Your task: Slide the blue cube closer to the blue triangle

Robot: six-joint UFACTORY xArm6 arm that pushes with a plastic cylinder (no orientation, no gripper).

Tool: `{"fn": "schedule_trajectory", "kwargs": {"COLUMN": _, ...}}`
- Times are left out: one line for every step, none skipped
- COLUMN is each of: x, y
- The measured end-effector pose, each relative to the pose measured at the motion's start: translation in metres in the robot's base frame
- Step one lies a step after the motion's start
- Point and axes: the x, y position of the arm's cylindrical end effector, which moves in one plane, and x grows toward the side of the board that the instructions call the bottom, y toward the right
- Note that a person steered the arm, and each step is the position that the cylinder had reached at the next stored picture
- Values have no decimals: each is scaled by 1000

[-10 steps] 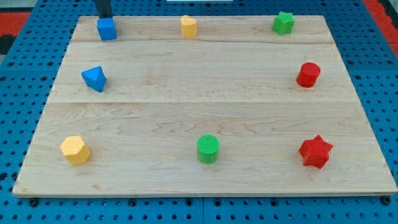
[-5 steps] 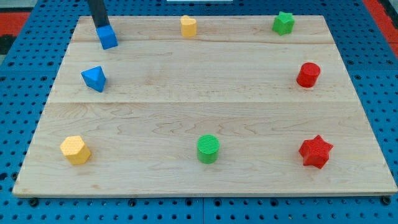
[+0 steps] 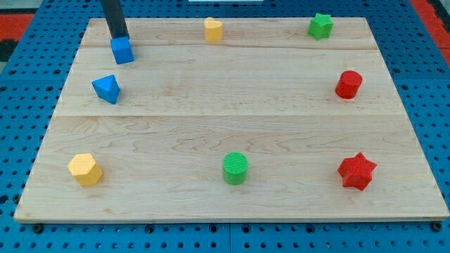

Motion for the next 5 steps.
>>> {"fn": "schedule_trajectory", "kwargs": {"x": 12, "y": 0}}
{"fn": "schedule_trajectory", "kwargs": {"x": 12, "y": 0}}
{"fn": "schedule_trajectory", "kwargs": {"x": 20, "y": 0}}
{"fn": "schedule_trajectory", "kwargs": {"x": 38, "y": 0}}
{"fn": "schedule_trajectory", "kwargs": {"x": 38, "y": 0}}
